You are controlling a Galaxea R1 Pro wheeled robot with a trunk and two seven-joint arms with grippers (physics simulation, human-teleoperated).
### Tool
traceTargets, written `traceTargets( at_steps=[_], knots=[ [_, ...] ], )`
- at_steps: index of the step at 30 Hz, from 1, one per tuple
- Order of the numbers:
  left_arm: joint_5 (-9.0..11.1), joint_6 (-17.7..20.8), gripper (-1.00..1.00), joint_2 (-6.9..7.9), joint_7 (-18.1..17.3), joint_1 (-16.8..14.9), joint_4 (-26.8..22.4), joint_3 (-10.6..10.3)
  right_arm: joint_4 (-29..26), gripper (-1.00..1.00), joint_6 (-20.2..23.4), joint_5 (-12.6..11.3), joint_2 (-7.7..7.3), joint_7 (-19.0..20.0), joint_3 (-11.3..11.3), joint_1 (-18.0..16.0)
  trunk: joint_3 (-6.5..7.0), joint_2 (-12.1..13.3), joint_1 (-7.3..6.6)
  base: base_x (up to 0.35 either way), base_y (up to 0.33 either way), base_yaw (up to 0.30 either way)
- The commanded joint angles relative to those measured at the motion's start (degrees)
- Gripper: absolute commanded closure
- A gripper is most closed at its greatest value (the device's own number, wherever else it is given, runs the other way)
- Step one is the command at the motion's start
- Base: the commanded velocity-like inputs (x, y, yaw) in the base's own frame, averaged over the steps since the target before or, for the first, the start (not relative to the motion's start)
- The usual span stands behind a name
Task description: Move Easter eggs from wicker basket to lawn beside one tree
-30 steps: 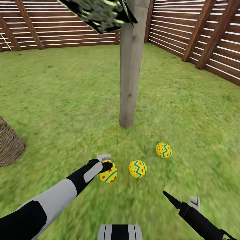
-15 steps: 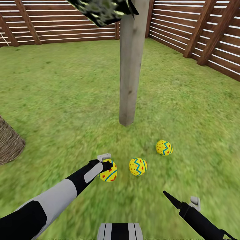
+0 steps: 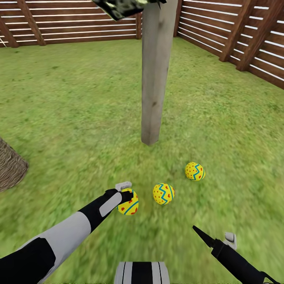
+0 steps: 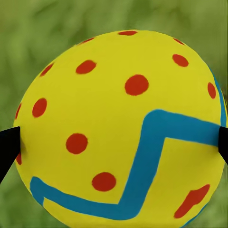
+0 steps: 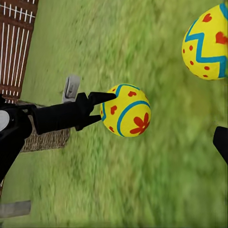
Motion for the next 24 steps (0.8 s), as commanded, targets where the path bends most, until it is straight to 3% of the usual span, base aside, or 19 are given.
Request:
traceTargets(
  at_steps=[1,24],
  knots=[
    [0.31,0.05,1.0,0.03,0.36,-0.05,-0.08,-0.29,-0.05,-1.0,0.35,-0.22,0.03,0.03,-0.08,0.0,-0.26,-0.03,0.02,0.0,0.0,0.0],
    [0.3,0.04,1.0,0.08,0.36,-0.05,-0.07,-0.29,-0.08,-1.0,0.35,-0.22,0.03,0.03,0.01,0.0,-5.36,-0.34,0.61,0.0,0.0,0.0]
  ],
)
